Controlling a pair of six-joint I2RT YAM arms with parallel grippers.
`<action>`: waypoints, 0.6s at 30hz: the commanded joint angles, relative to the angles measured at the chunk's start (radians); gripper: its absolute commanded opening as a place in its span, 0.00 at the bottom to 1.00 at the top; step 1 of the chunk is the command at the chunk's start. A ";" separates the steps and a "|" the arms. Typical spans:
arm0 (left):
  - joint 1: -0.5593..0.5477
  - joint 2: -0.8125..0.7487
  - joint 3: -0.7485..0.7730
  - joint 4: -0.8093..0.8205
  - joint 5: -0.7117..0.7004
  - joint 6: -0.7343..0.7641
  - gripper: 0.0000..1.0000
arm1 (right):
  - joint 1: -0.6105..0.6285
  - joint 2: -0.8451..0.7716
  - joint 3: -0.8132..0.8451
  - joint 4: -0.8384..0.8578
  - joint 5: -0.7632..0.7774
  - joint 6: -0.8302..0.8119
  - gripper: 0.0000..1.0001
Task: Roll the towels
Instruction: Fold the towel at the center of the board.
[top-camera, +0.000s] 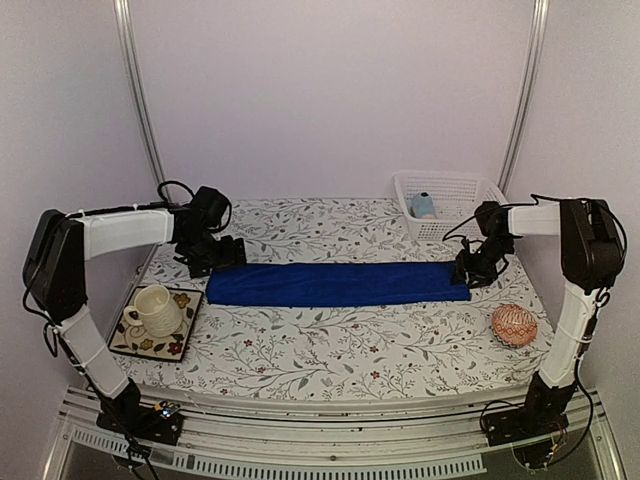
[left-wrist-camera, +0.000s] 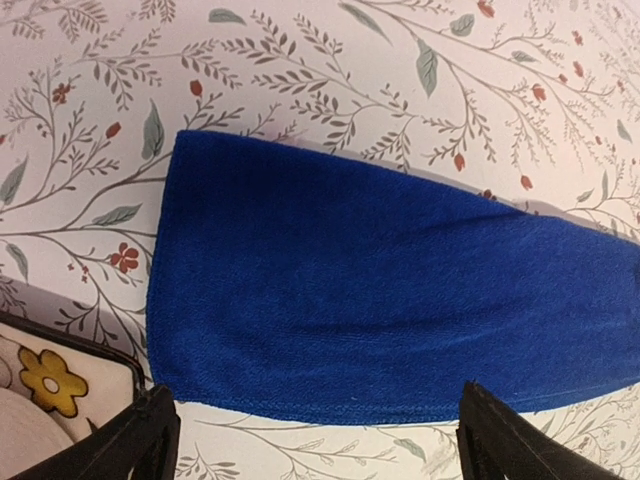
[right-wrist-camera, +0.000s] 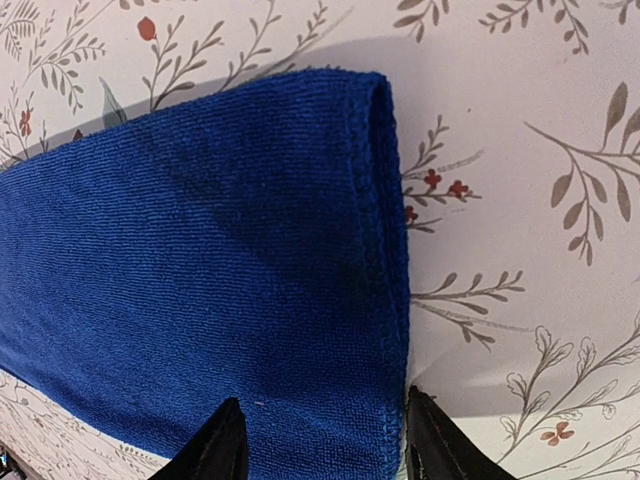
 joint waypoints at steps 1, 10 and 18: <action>-0.008 -0.037 -0.042 0.017 -0.006 -0.001 0.97 | 0.013 0.009 0.003 -0.005 -0.013 0.013 0.55; -0.015 -0.014 -0.021 0.016 0.007 0.012 0.97 | 0.021 0.019 -0.026 0.024 0.028 0.032 0.55; -0.025 -0.009 -0.032 0.031 0.010 0.010 0.97 | 0.023 0.058 -0.015 0.044 0.025 0.065 0.49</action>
